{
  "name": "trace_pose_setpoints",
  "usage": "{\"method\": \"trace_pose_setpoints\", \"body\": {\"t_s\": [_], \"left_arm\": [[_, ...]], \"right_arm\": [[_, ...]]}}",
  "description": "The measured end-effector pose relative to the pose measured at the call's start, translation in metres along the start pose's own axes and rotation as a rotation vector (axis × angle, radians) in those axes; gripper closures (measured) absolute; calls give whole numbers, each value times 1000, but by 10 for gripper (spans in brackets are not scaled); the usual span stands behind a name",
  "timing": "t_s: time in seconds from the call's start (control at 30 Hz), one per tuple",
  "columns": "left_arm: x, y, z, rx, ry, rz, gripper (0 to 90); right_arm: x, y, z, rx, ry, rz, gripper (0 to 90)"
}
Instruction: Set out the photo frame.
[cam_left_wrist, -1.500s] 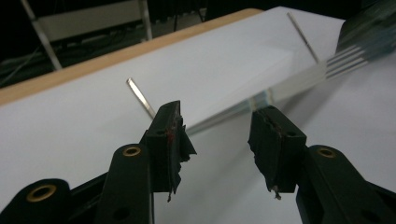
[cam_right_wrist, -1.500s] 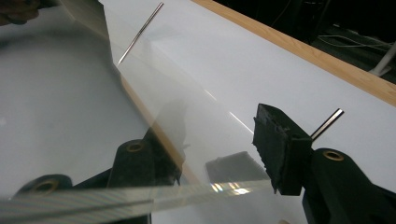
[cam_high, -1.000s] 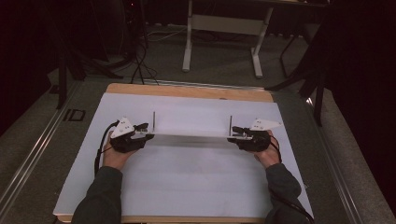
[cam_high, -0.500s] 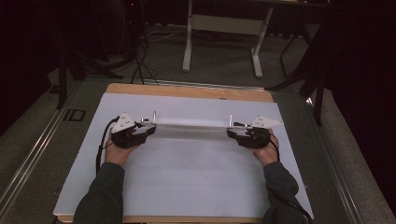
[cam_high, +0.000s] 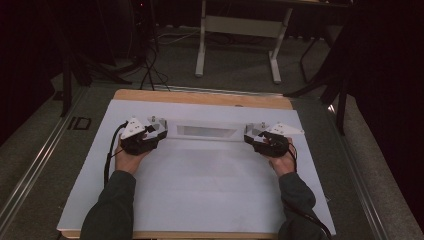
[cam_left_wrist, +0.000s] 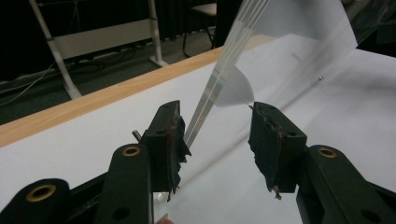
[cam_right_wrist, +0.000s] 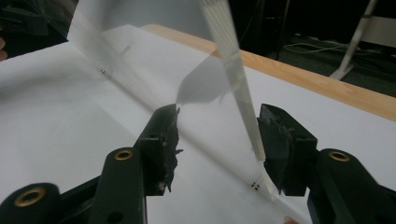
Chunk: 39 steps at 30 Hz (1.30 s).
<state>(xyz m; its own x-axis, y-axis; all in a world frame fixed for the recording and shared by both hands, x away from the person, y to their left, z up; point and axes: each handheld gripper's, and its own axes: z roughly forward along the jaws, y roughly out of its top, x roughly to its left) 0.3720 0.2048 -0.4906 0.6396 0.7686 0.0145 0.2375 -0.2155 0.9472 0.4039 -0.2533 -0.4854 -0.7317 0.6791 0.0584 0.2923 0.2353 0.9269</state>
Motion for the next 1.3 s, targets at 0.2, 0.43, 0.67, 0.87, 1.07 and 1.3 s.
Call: {"method": "trace_pose_setpoints", "body": {"t_s": [0.2, 0.43, 0.67, 0.87, 1.07, 1.3], "left_arm": [[1, 3, 5, -7, 28, -13, 533], [1, 10, 12, 1, 72, -33, 532], [3, 16, 20, 12, 117, -45, 532], [7, 22, 26, 32, 138, -62, 532], [7, 27, 31, 49, 147, -70, 533], [1, 35, 32, 58, 146, -61, 534]], "right_arm": [[3, 3, 4, 5, -62, -27, 493], [3, 8, 9, 3, -107, -19, 497], [3, 16, 17, 34, -168, -63, 507], [-3, 22, 22, 49, -166, -36, 508], [-7, 24, 25, 47, -165, -15, 505], [-10, 24, 18, 47, -164, 1, 504]]}}
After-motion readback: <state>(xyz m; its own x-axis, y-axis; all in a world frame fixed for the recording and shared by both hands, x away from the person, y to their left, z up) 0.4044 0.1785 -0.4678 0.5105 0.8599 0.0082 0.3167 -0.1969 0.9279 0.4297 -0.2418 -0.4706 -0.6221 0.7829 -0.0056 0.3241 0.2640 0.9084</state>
